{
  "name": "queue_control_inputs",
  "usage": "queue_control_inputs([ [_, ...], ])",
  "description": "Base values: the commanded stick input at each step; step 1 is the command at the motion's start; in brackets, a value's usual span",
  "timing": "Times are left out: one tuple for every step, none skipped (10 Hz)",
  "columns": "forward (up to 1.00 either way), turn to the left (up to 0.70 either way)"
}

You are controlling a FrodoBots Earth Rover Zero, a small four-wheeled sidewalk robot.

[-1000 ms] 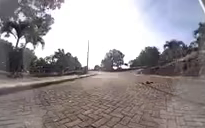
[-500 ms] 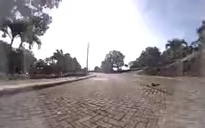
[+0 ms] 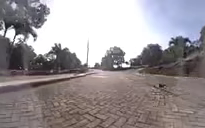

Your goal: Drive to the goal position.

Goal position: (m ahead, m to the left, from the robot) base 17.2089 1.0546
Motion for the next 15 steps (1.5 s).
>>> queue_control_inputs([
  [1.00, 0.00],
  [1.00, 0.00],
  [1.00, 0.00],
  [1.00, 0.00],
  [1.00, 0.00],
  [1.00, 0.00],
  [1.00, 0.00],
  [1.00, 0.00],
  [1.00, 0.00],
  [1.00, 0.00],
  [1.00, 0.00],
  [1.00, 0.00],
  [1.00, 0.00],
  [1.00, 0.00],
  [1.00, 0.00],
])
